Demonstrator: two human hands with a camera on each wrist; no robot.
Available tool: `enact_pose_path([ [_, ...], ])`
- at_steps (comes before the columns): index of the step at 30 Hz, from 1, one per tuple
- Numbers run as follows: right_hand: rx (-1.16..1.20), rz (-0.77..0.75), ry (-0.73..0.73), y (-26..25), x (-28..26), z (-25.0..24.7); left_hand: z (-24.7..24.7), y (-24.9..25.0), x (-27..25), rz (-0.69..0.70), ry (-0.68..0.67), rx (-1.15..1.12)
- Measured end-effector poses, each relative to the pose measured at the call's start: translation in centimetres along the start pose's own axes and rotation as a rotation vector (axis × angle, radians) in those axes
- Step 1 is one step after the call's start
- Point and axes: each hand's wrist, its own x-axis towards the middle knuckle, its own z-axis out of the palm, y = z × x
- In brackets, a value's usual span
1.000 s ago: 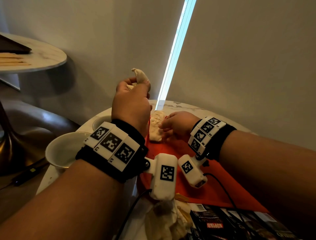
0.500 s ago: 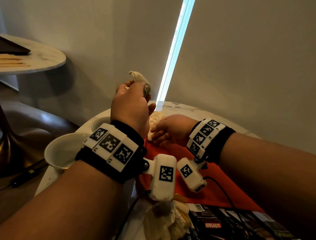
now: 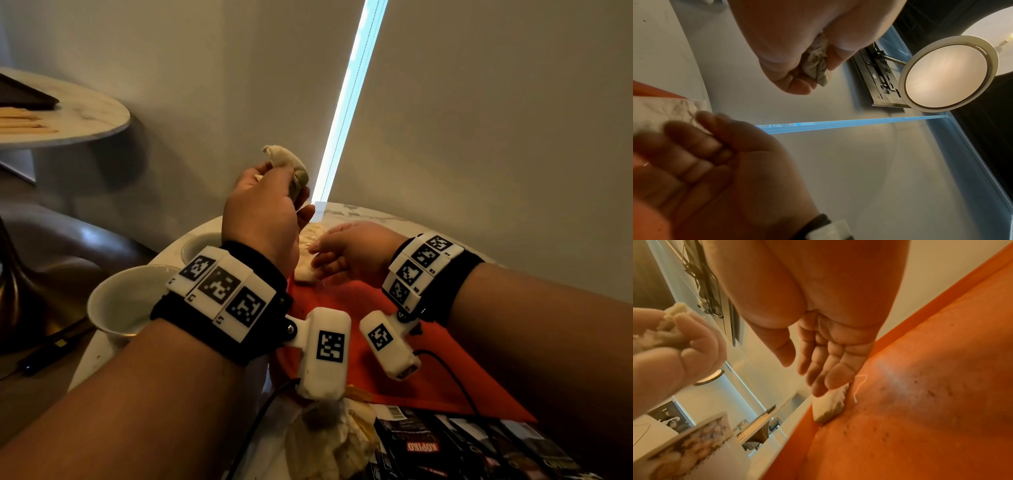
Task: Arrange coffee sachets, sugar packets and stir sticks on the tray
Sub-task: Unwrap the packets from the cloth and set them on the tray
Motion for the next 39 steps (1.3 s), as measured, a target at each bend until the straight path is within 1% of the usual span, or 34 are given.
enact_pose_path([
  [4, 0.034, -0.177, 0.118, -0.8, -0.7, -1.8, 0.1, -0.2, -0.1, -0.036, -0.077, -0.017],
  [6, 0.087, -0.236, 0.136, -1.5, -1.3, -2.7, 0.0, -0.4, -0.1, -0.043, -0.122, -0.001],
  [9, 0.139, -0.307, 0.122, -2.5, -2.3, -4.1, 0.0, -0.8, 0.0, -0.058, -0.194, 0.054],
  [12, 0.134, -0.350, 0.064, -2.7, -2.9, -4.7, 0.0, -1.1, -0.2, -0.084, -0.268, 0.100],
  [15, 0.105, -0.361, 0.012, -2.6, -3.2, -4.4, -0.1, -1.2, -0.4, -0.084, -0.322, 0.154],
  [17, 0.105, -0.380, 0.017, -2.6, -3.3, -4.0, -0.1, -1.2, -0.5, -0.087, -0.339, 0.190],
  [21, 0.139, -0.427, 0.075, -2.7, -3.4, -3.7, -0.2, -1.4, -0.4, -0.113, -0.353, 0.220],
  [25, 0.181, -0.459, 0.099, -2.9, -3.7, -3.8, -0.3, -1.5, -0.3, -0.115, -0.338, 0.247],
  [28, 0.226, -0.475, 0.082, -3.0, -4.0, -3.7, -0.4, -1.6, -0.3, -0.103, -0.330, 0.263],
  [31, 0.261, -0.493, 0.098, -3.0, -3.9, -3.6, -0.3, -1.7, -0.3, -0.090, -0.316, 0.276],
  [34, 0.257, -0.500, 0.104, -3.0, -3.8, -3.6, -0.3, -1.7, -0.3, -0.084, -0.312, 0.280],
  [37, 0.267, -0.482, 0.062, -2.9, -3.9, -3.6, -0.3, -1.7, -0.2, -0.082, -0.302, 0.289],
  [39, 0.227, -0.481, 0.054, -2.8, -4.0, -3.7, -0.4, -1.7, -0.3, -0.089, -0.301, 0.303],
])
